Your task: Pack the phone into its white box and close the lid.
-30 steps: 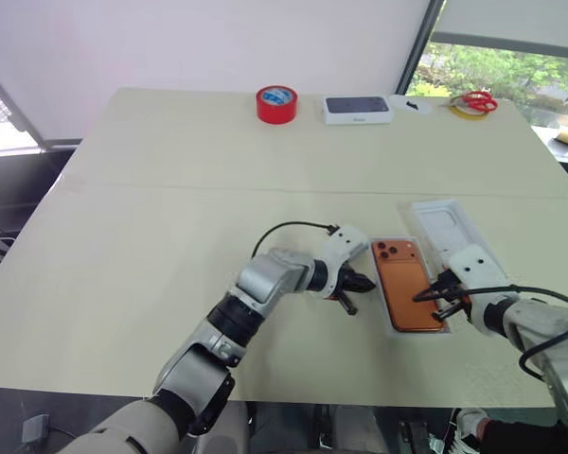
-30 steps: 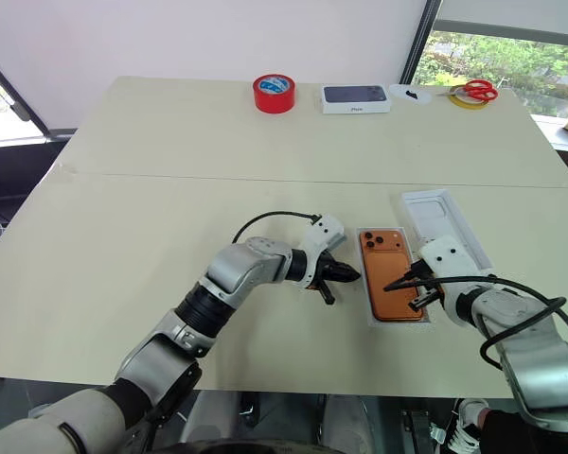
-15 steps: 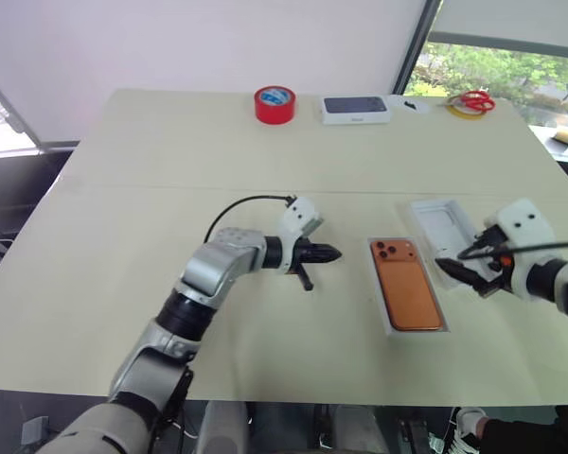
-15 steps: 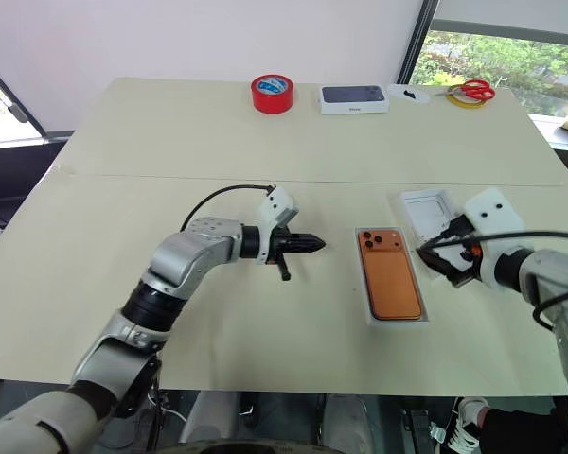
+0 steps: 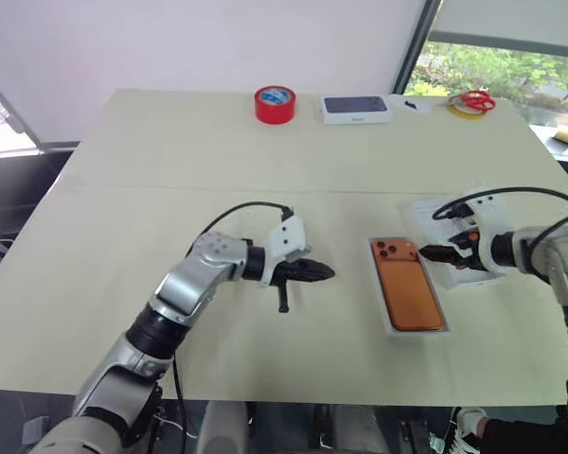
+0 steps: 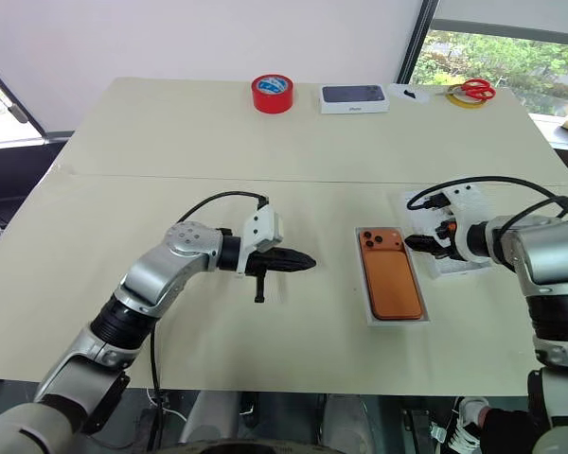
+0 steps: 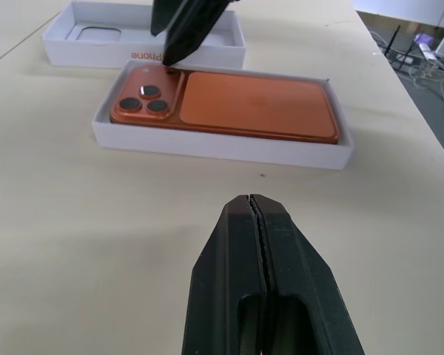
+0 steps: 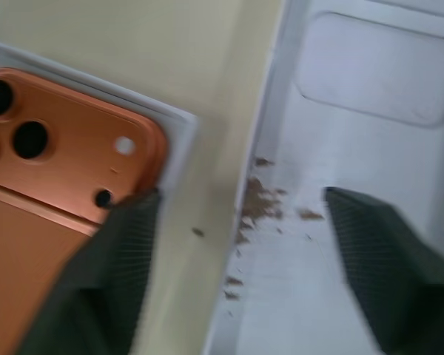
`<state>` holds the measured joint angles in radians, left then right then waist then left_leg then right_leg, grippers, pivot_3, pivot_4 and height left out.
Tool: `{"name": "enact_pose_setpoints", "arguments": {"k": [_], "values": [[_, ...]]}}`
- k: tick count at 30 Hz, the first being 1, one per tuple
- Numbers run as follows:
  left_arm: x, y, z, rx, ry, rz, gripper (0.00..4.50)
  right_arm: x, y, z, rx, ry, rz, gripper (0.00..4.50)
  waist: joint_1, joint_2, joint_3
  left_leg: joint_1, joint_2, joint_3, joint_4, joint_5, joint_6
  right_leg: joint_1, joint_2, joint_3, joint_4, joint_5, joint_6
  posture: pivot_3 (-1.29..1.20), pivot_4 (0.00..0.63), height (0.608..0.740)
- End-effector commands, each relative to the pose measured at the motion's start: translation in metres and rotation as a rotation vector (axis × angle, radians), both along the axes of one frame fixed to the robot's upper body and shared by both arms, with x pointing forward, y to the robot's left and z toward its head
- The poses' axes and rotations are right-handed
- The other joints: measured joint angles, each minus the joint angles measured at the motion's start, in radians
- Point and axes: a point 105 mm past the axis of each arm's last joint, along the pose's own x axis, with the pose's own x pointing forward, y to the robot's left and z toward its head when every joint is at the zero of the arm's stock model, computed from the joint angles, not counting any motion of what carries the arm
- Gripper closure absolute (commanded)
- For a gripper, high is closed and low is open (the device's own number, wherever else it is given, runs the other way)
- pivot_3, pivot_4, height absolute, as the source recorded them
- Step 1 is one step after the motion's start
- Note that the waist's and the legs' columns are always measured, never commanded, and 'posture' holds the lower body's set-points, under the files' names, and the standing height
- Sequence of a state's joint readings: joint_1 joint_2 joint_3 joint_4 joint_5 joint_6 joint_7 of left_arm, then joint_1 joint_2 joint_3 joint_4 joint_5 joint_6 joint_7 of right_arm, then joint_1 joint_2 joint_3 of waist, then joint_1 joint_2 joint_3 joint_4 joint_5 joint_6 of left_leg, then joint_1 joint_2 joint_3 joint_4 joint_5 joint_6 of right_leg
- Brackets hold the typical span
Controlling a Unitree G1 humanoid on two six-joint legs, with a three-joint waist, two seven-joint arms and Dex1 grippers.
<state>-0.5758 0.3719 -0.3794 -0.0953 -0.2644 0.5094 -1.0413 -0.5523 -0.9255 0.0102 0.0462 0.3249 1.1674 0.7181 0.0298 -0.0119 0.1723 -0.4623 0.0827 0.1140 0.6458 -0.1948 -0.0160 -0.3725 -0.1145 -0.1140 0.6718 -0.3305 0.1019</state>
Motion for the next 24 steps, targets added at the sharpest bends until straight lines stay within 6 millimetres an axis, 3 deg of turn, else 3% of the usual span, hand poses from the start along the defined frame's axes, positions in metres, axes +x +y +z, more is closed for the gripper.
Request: {"name": "enact_pose_setpoints", "arguments": {"k": [1,4,11,14,17,24], "values": [[-0.004,-0.002,0.008,-0.019,-0.047,-0.017,4.5,0.007,-0.01,0.012,-0.041,-0.036,-0.01,2.97,0.002,0.0,0.0,0.0,0.0,0.0,0.0,0.0,0.0,0.0,0.0,0.0,0.0,0.0,0.0,0.0,0.15,0.73],[-0.004,0.0,0.008,-0.019,-0.045,-0.011,4.5,0.009,-0.01,0.014,-0.041,-0.036,-0.001,4.48,0.006,0.0,0.0,0.0,0.0,0.0,0.001,0.0,0.0,0.0,0.0,0.0,0.0,0.0,0.0,0.0,0.15,0.73],[-0.003,0.002,0.006,-0.014,-0.045,-0.004,4.5,0.004,-0.011,0.022,0.006,-0.051,-0.015,4.48,0.007,0.0,0.0,0.0,0.0,0.0,0.001,0.0,0.0,0.0,0.0,0.0,0.0,0.0,0.0,0.0,0.15,0.73],[-0.003,0.0,0.006,-0.012,-0.046,-0.007,4.5,0.001,-0.015,0.024,0.006,-0.061,-0.042,3.51,0.007,0.0,0.0,0.0,0.0,0.0,0.001,0.0,0.0,0.0,0.0,0.0,0.0,0.0,0.0,0.0,0.15,0.73],[-0.002,-0.001,0.006,-0.011,-0.048,-0.01,4.5,-0.001,-0.018,0.028,0.022,-0.074,-0.067,2.06,0.006,0.0,0.0,0.0,0.0,0.001,0.001,0.0,0.0,0.0,0.0,0.0,0.0,0.0,0.0,0.0,0.15,0.73],[0.0,-0.002,0.006,-0.009,-0.056,-0.016,4.5,-0.009,-0.027,0.032,0.031,-0.071,-0.101,2.06,0.005,0.0,0.0,0.0,0.0,0.001,0.0,0.0,0.0,0.0,0.0,0.0,0.0,0.0,0.0,0.0,0.15,0.73]]}}
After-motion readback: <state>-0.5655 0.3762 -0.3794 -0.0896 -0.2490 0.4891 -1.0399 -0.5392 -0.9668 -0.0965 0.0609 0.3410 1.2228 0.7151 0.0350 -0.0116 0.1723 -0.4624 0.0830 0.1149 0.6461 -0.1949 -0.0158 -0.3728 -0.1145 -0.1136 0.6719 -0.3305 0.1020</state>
